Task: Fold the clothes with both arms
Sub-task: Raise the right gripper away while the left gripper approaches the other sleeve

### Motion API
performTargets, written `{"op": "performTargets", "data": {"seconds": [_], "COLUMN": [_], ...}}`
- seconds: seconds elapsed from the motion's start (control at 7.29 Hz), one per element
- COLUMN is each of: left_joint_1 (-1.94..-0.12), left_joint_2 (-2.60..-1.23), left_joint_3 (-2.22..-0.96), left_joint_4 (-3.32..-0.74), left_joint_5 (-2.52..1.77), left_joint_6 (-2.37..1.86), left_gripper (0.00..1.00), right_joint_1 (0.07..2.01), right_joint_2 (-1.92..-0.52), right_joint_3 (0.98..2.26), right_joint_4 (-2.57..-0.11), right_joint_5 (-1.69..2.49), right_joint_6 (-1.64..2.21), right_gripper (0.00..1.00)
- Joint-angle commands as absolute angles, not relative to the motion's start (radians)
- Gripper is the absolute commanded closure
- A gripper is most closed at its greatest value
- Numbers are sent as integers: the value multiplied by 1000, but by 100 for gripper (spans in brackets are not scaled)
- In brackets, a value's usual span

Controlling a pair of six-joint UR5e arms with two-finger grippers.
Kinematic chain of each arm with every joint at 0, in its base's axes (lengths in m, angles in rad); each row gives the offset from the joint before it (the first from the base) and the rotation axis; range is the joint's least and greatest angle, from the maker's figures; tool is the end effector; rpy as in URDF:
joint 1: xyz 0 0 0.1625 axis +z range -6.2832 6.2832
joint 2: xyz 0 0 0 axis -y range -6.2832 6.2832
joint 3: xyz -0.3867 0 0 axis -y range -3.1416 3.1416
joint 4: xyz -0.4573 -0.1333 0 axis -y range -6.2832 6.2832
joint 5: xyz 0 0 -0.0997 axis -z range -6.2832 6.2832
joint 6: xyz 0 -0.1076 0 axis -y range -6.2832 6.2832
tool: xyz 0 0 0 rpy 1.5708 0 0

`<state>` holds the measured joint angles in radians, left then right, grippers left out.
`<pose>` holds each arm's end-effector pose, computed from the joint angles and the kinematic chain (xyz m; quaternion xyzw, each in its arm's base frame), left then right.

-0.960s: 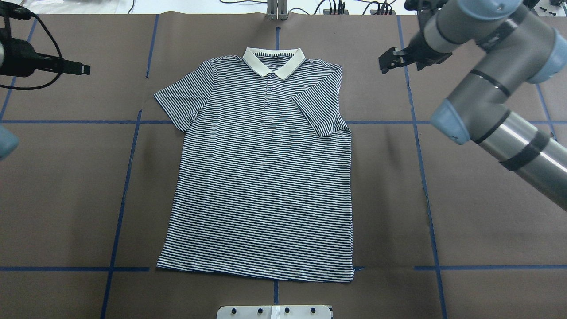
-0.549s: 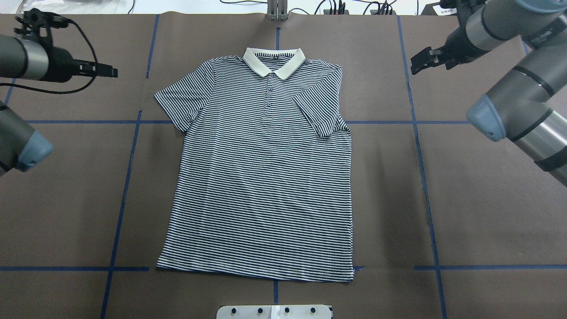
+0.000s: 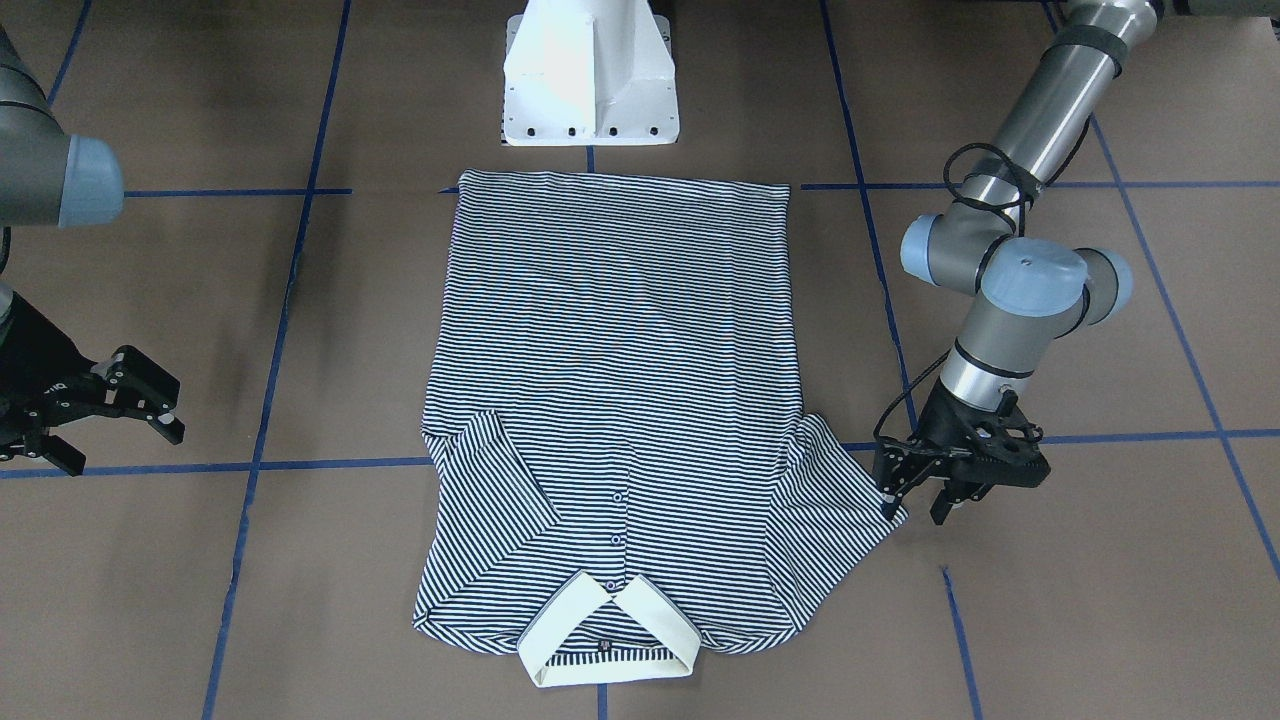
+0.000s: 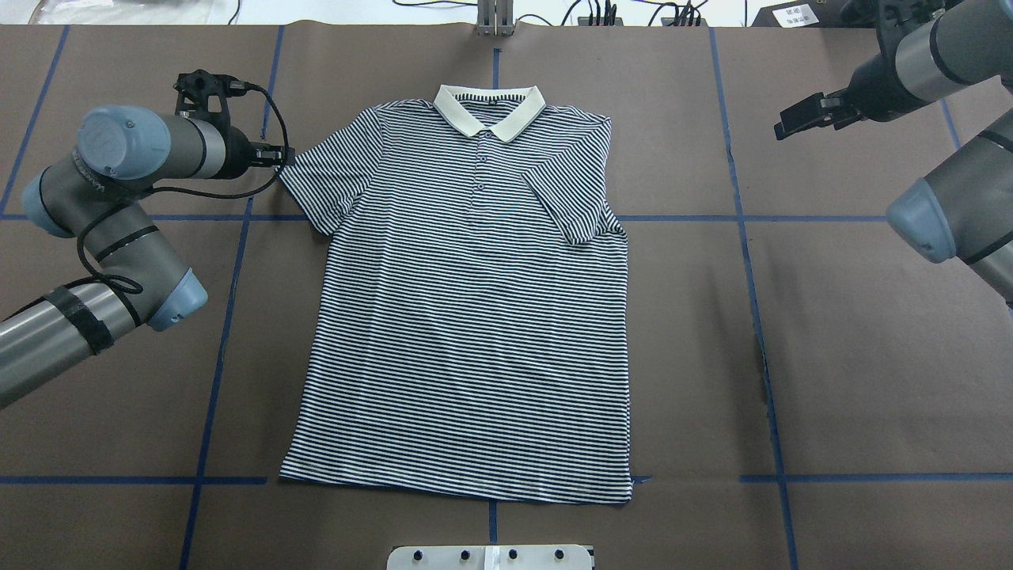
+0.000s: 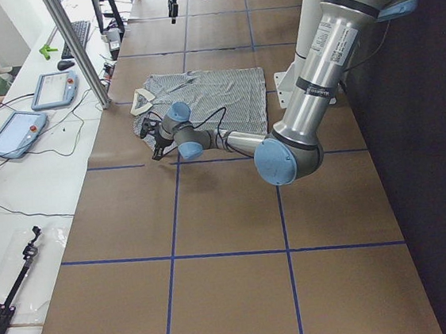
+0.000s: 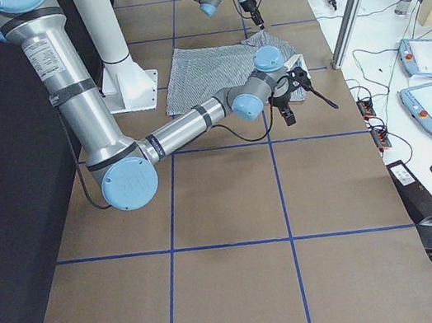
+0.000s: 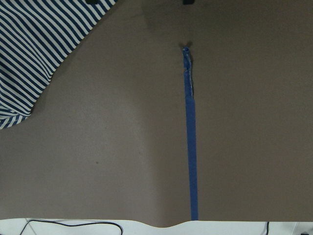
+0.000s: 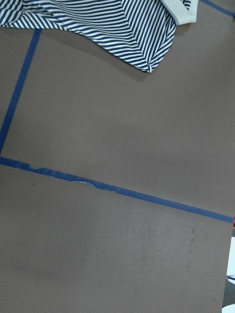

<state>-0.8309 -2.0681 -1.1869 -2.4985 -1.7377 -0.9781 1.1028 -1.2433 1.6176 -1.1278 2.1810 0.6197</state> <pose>0.4412 -0.6545 0.4182 0.2690 0.4225 -0.0616 0.8633 -0.2440 -0.6415 0.3491 0.1817 -0.4320 -0.0527 0.8818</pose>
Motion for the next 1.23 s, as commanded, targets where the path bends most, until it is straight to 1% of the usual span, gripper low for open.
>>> {"op": "performTargets", "data": {"seconds": [0.0, 0.14, 0.27, 0.41, 0.55, 0.69, 1.1], "left_joint_1": [-813, -810, -810, -810, -810, -810, -810], "left_joint_2": [-2071, -2071, -2071, -2071, -2072, -2072, -2104], "left_joint_3": [-1178, -1167, -1167, -1167, -1167, -1169, -1180], "left_joint_4": [-2497, -2499, -2499, -2499, -2500, -2499, -2484], "left_joint_5": [-1729, -1729, -1727, -1727, -1727, -1727, -1729], "left_joint_6": [-979, -979, -979, -979, -983, -983, -988], "left_gripper": [37, 39, 42, 53, 86, 100, 100], "right_joint_1": [1103, 1103, 1103, 1103, 1103, 1103, 1103], "right_joint_2": [-1244, -1244, -1244, -1244, -1244, -1244, -1244], "right_joint_3": [1615, 1614, 1612, 1611, 1611, 1611, 1611], "right_joint_4": [-1127, -1127, -1127, -1127, -1127, -1126, -1126], "right_joint_5": [2178, 2178, 2177, 2177, 2175, 2175, 2175], "right_joint_6": [620, 620, 620, 620, 620, 620, 620], "right_gripper": [0, 0, 0, 0, 0, 0, 0]}}
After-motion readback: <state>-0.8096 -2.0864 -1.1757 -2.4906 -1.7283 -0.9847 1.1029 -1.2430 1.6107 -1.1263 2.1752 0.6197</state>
